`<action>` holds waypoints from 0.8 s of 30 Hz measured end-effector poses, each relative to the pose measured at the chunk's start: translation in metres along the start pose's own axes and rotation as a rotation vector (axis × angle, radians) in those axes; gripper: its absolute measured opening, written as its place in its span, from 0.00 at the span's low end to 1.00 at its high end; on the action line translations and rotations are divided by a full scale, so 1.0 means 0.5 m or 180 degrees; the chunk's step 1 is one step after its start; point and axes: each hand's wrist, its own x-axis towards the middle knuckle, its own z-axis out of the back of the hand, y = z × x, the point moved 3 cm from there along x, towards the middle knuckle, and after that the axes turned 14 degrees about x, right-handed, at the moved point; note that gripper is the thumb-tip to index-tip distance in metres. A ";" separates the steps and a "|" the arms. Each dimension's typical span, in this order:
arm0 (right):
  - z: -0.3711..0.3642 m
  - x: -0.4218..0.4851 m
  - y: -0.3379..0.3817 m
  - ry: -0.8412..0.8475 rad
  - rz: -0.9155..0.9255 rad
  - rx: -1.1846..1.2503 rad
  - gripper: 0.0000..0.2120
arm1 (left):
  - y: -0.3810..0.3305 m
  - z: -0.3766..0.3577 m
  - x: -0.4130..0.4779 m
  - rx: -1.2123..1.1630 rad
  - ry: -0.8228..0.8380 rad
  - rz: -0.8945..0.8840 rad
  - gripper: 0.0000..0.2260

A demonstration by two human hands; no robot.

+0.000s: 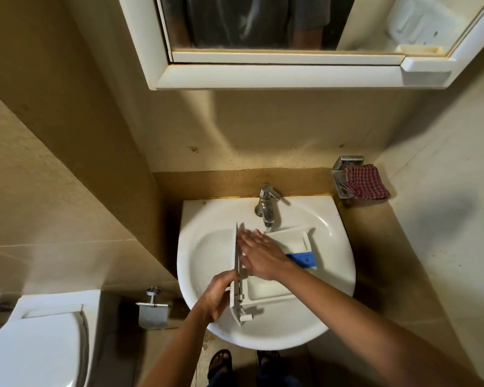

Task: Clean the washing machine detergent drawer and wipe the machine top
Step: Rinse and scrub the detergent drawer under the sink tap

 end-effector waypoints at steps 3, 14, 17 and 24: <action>-0.017 0.030 -0.029 0.0120 -0.0938 -0.0043 0.28 | -0.008 -0.010 0.000 0.0122 0.0127 0.0073 0.24; 0.004 0.015 -0.081 0.0172 -0.0565 -0.0143 0.28 | -0.013 -0.016 0.028 -0.0130 -0.0004 0.0186 0.14; -0.004 0.013 -0.058 -0.0096 -0.0804 0.0009 0.28 | -0.017 -0.015 0.034 -0.0098 -0.0063 0.0090 0.16; -0.032 -0.006 -0.078 0.0193 -0.0019 0.0183 0.38 | -0.012 0.000 0.037 -0.0002 -0.0355 -0.0043 0.10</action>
